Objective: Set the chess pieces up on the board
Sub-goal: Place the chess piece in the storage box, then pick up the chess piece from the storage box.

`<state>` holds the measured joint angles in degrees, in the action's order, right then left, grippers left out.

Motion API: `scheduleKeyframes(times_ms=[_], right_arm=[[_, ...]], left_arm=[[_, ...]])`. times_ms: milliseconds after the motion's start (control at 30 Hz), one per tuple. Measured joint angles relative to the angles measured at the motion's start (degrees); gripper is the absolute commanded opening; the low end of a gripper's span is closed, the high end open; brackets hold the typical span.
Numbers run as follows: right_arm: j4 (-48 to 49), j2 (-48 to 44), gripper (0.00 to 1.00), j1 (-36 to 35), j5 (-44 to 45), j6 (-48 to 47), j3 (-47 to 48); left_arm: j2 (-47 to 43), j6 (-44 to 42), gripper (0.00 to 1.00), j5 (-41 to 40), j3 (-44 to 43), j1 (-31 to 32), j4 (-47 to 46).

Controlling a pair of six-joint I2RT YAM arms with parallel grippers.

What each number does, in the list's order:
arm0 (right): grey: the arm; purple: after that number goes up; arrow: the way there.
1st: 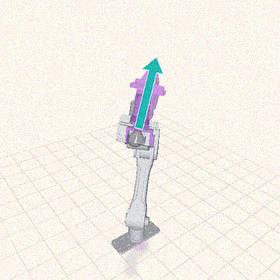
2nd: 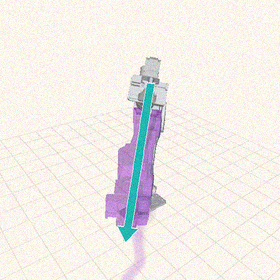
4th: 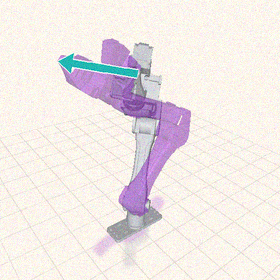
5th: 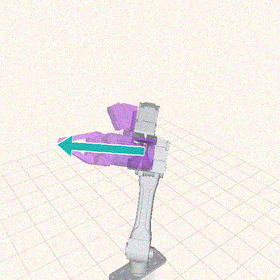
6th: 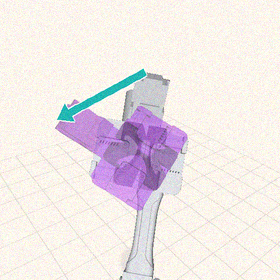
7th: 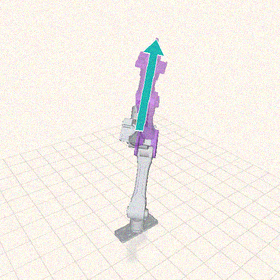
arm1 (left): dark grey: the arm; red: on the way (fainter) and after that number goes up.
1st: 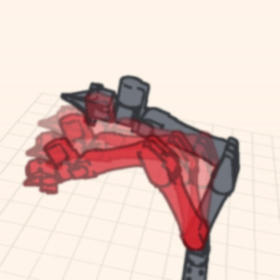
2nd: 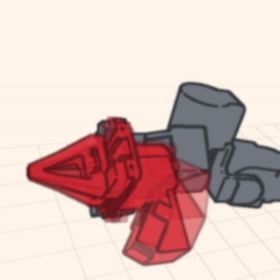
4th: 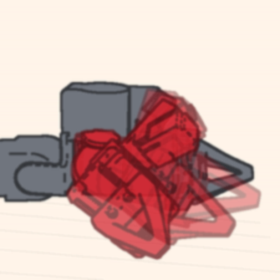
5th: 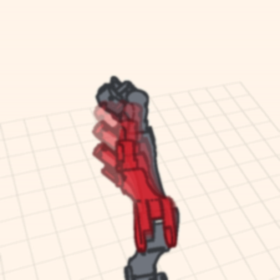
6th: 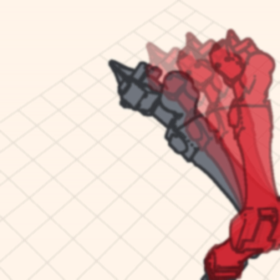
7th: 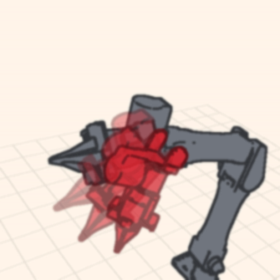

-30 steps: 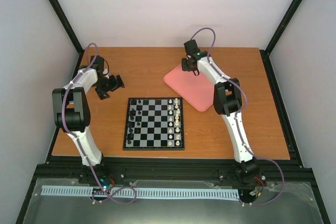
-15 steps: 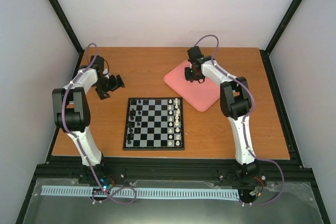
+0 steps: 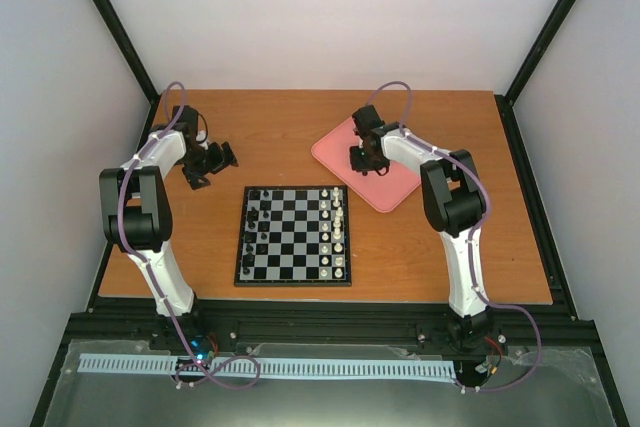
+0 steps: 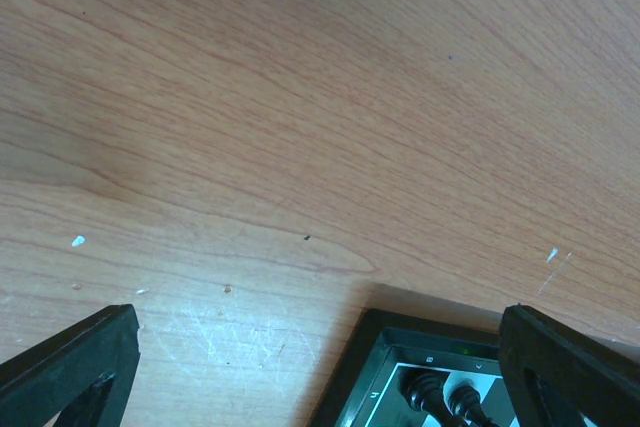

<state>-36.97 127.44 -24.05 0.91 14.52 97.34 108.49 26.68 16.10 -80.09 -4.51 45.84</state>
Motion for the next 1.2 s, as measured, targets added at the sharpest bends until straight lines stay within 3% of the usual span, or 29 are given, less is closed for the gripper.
scheduleKeyframes(times_ms=[333, 567, 900, 1200], right_arm=[[-0.55, -0.90, 0.47, 0.00, 1.51, -0.35, 0.42], [-2.16, -2.71, 0.39, 0.00, 2.97, -1.33, 3.28], [-4.87, -2.58, 0.38, 0.00, 3.06, -1.49, 5.42], [-6.82, -2.69, 0.34, -0.83, 1.95, -1.64, 1.70]], left_arm=[[0.00, 0.00, 1.00, 0.00, 0.00, 0.00, 0.00], [0.00, 0.00, 1.00, 0.02, 0.00, 0.00, 0.00], [0.00, 0.00, 1.00, 0.02, 0.00, 0.00, 0.00], [0.00, 0.00, 1.00, 0.07, 0.00, 0.00, 0.00]])
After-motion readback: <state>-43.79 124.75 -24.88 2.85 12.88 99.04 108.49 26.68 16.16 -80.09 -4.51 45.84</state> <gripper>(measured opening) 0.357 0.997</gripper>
